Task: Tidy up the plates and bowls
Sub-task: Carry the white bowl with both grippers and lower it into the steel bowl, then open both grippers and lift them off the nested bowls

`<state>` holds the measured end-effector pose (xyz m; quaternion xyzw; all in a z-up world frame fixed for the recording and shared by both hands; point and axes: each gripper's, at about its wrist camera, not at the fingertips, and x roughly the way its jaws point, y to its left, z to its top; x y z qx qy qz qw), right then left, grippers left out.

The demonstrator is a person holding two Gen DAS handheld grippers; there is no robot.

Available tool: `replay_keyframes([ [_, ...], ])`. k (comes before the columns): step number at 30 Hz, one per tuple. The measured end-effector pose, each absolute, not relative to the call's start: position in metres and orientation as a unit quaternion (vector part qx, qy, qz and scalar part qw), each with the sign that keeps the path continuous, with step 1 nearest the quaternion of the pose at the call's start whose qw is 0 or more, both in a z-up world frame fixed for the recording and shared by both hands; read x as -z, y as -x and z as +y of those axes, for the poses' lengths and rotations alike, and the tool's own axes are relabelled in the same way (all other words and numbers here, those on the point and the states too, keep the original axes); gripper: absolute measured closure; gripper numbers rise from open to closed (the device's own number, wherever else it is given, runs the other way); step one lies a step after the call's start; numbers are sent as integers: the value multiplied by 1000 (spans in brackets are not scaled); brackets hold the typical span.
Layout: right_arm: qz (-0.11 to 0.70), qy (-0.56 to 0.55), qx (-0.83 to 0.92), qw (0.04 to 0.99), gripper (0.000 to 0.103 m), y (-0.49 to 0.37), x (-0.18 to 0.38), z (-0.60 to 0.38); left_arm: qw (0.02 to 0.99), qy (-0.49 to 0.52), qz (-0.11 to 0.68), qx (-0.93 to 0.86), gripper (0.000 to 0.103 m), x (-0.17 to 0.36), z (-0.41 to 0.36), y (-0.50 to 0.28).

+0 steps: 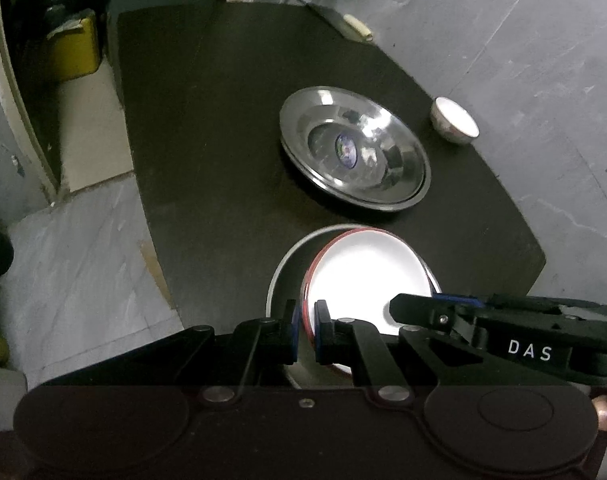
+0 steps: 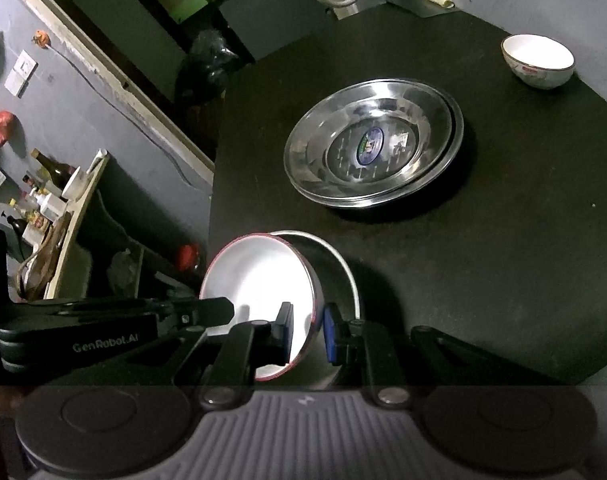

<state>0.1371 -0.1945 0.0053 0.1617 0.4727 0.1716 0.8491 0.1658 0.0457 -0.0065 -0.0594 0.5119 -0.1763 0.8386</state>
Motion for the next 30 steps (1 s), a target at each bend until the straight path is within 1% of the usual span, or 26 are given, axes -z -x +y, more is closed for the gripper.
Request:
replay_keyframes([
  [7, 483, -152, -171, 845, 85, -141, -4, -192, 829, 60, 529, 168, 95, 10, 46, -169],
  [15, 481, -154, -165, 847, 78, -143, -8, -193, 827, 62, 533, 168, 93, 10, 46, -171],
  [19, 478, -156, -163, 849, 77, -144, -11, -195, 829, 63, 530, 168, 93, 7, 46, -171],
  [21, 474, -155, -161, 852, 76, -144, -14, -195, 831, 63, 527, 166, 90, 4, 46, -170],
  [24, 464, -156, -158, 857, 74, -143, -20, -198, 839, 62, 514, 167, 82, -6, 47, -167],
  [26, 454, -156, -153, 864, 73, -140, -27, -200, 846, 65, 501, 173, 69, -16, 49, -164],
  [27, 448, -156, -151, 867, 73, -138, -30, -201, 850, 66, 493, 175, 66, -21, 49, -163],
  [29, 434, -158, -143, 875, 71, -134, -39, -206, 857, 63, 479, 181, 55, -33, 48, -161],
  [30, 427, -160, -138, 879, 68, -131, -43, -209, 861, 61, 470, 185, 49, -39, 47, -160],
])
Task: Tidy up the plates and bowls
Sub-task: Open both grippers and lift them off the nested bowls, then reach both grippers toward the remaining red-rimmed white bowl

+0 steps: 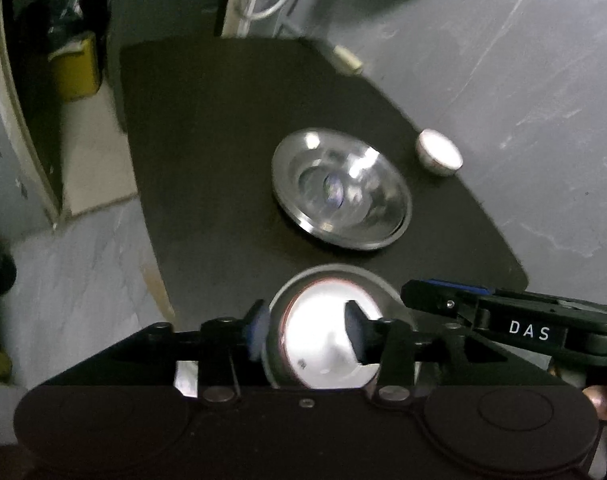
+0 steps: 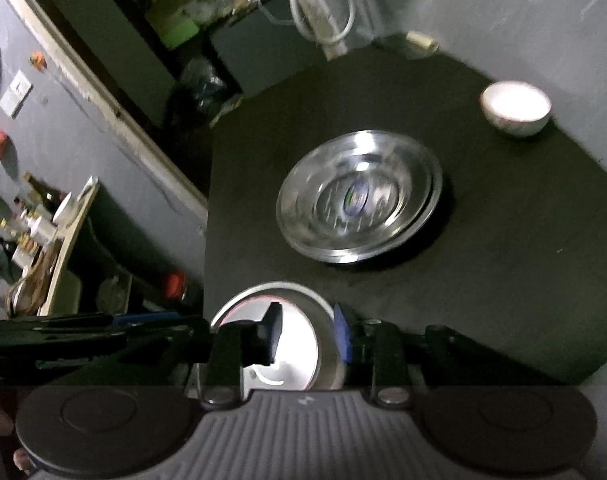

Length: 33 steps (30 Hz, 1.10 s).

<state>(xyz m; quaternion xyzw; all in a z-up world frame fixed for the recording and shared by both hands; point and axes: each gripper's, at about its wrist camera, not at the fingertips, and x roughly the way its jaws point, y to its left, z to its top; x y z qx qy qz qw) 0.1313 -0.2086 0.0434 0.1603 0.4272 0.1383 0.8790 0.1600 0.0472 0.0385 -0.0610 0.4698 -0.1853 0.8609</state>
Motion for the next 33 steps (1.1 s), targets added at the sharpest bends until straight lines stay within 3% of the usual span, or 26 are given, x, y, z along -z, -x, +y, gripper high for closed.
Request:
replay_keyframes([
  [2, 411, -164, -125, 888, 59, -125, -53, -215, 872, 53, 448, 190, 22, -50, 45, -158],
  [7, 376, -169, -80, 908, 27, -109, -73, -232, 898, 40, 388, 204, 1, -74, 36, -154],
  [10, 361, -170, -51, 915, 13, -100, -82, -244, 902, 48, 370, 216, 1, -81, 29, -155],
  [15, 346, -170, -13, 923, 0, -88, -93, -265, 903, 57, 361, 226, 1, -84, 14, -159],
  [25, 275, -103, 17, 956, 0, -77, -112, -297, 920, 42, 334, 202, 1, -100, -19, -171],
  [33, 277, -106, -4, 955, 0, -115, -107, -328, 933, 32, 319, 162, 1, -117, -52, -196],
])
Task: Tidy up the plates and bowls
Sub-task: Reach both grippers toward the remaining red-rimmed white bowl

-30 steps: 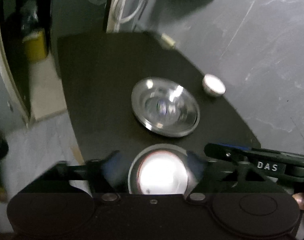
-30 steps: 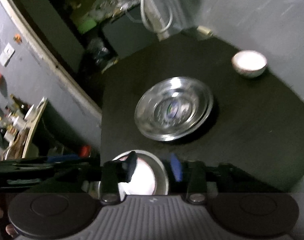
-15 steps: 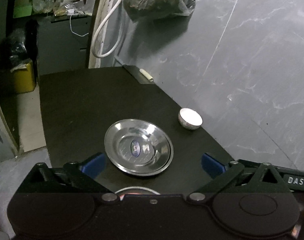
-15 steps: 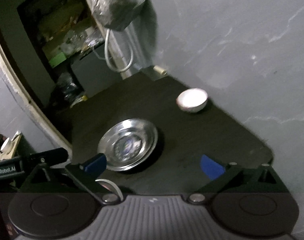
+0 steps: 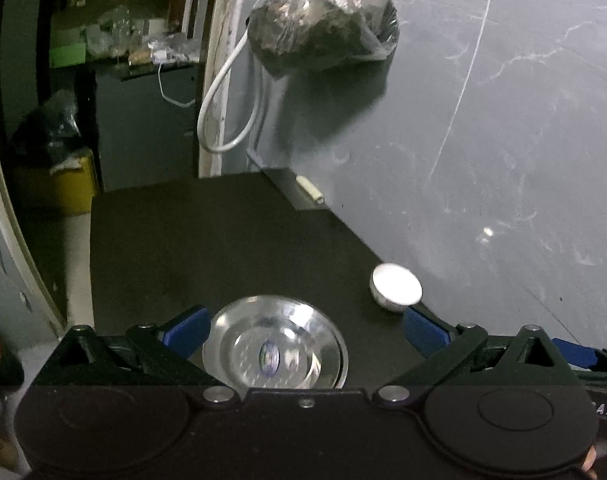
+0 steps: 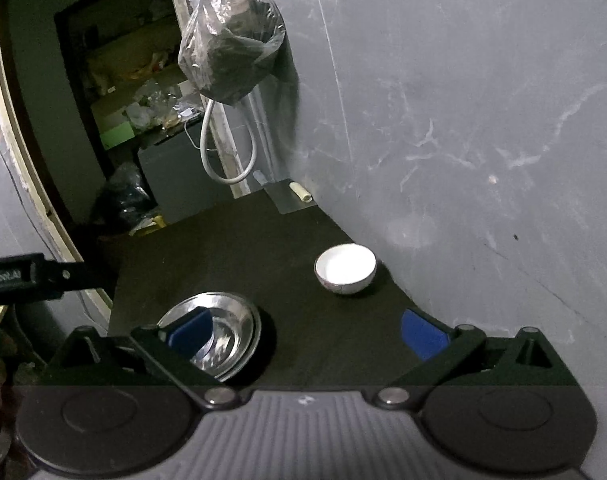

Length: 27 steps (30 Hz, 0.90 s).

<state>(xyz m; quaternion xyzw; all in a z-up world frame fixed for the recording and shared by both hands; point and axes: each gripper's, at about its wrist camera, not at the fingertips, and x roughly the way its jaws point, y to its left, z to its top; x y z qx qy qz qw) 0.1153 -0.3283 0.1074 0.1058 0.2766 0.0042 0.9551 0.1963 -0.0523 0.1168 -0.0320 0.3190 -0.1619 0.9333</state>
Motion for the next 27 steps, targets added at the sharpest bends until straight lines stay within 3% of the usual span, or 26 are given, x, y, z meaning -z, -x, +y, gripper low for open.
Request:
replay_keyframes([
  [8, 291, -84, -48, 952, 0, -165, -86, -348, 948, -17, 297, 111, 1, -114, -85, -221],
  [19, 354, -103, -32, 929, 0, -193, -44, -347, 926, -57, 362, 92, 1, -87, -97, -255],
  [27, 349, -128, -6, 928, 0, -188, -39, -350, 925, -57, 360, 104, 1, -86, -103, -272],
])
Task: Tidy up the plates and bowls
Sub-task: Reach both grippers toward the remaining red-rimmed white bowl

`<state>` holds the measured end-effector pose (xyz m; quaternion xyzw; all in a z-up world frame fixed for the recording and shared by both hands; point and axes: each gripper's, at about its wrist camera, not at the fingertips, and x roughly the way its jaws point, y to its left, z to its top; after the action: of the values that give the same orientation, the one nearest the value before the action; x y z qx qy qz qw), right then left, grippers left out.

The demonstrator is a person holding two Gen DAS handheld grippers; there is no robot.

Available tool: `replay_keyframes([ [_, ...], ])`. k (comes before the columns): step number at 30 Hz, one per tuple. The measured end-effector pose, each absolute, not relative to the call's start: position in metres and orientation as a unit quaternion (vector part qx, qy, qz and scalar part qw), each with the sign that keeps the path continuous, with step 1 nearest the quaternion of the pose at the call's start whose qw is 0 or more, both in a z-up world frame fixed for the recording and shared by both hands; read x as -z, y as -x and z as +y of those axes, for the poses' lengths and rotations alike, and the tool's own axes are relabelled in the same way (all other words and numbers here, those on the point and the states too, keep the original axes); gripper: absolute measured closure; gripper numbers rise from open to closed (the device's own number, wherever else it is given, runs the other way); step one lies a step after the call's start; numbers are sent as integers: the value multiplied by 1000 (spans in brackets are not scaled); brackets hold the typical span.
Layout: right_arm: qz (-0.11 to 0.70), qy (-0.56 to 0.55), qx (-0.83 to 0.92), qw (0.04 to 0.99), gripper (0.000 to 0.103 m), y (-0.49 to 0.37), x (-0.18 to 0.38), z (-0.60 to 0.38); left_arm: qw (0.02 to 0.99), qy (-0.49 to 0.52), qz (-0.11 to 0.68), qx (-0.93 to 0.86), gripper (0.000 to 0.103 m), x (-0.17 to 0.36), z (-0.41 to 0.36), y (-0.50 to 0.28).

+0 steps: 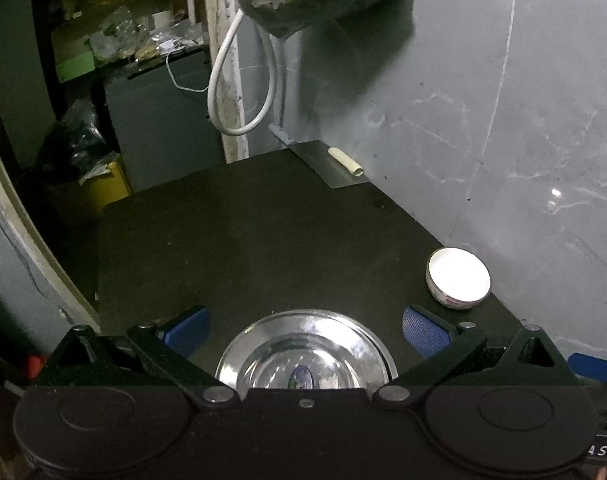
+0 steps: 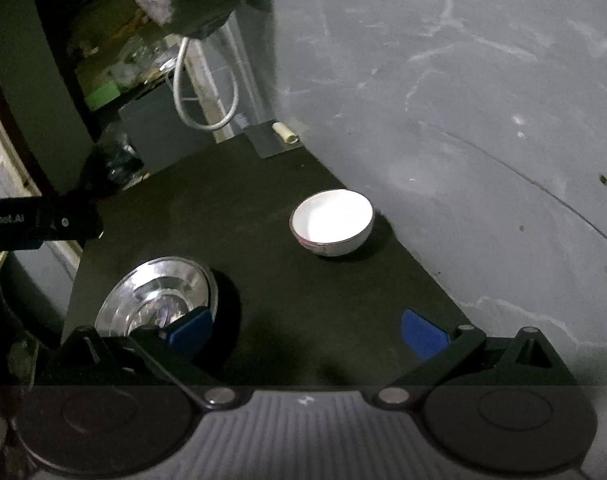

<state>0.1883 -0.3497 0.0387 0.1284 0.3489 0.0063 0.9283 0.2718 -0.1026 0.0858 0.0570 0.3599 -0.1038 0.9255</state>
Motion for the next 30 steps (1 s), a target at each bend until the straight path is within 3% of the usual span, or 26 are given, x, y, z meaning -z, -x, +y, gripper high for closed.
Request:
replay_keyframes([
  [15, 304, -218, 60, 925, 1, -212, -16, -376, 912, -102, 368, 147, 1, -67, -156, -317],
  [22, 307, -220, 54, 924, 9, -238, -6, -380, 903, -88, 390, 158, 1, -33, -180, -343],
  [30, 305, -227, 60, 923, 12, -262, 5, -388, 891, -67, 421, 158, 1, -8, -197, -367],
])
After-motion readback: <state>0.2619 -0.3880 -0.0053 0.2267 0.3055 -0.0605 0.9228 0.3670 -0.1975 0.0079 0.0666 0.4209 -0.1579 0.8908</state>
